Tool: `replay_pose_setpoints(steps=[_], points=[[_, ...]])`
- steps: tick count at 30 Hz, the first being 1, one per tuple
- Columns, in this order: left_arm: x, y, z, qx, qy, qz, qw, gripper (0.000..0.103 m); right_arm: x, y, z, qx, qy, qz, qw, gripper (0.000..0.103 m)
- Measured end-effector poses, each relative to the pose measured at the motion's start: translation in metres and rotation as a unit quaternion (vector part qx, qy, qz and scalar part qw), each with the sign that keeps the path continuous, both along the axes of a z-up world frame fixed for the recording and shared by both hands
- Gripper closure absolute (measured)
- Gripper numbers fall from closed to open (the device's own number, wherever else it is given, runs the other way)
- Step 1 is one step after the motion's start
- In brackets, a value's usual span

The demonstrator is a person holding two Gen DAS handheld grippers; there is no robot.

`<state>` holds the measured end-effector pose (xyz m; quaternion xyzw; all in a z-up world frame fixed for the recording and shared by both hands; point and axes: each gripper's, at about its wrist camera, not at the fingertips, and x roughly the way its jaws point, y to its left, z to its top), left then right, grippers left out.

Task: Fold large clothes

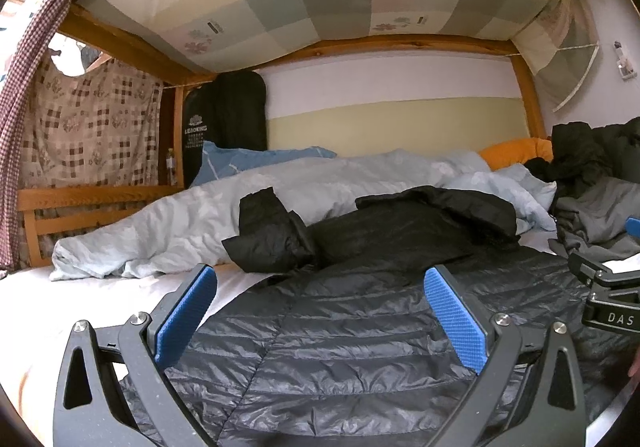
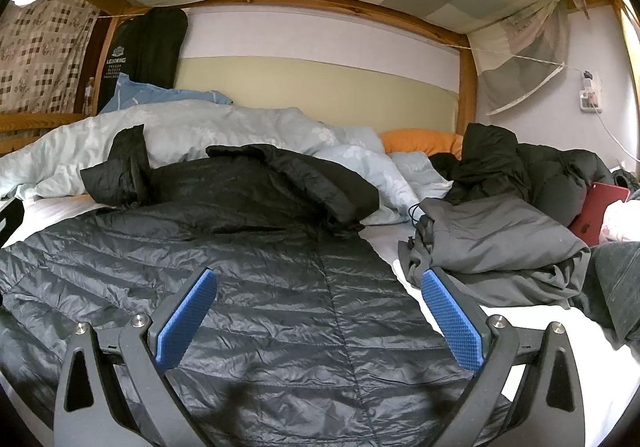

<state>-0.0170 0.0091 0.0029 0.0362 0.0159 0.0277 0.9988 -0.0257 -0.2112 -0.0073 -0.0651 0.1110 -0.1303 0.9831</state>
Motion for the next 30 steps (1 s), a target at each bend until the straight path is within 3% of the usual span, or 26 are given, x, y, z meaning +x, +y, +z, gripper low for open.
replay_pose_setpoints(steps=[6,30], points=[[0.0011,0.0059,0.0005,-0.013,0.003,0.001,0.9999,0.000,0.0002,0.0001,-0.0001,-0.001,0.001,-0.001,1.000,0.000],[0.0076,0.0041,-0.0024,-0.007,0.024,0.010,0.9996,0.000,0.0022,0.0002,-0.0004,0.000,0.001,0.001,1.000,0.000]])
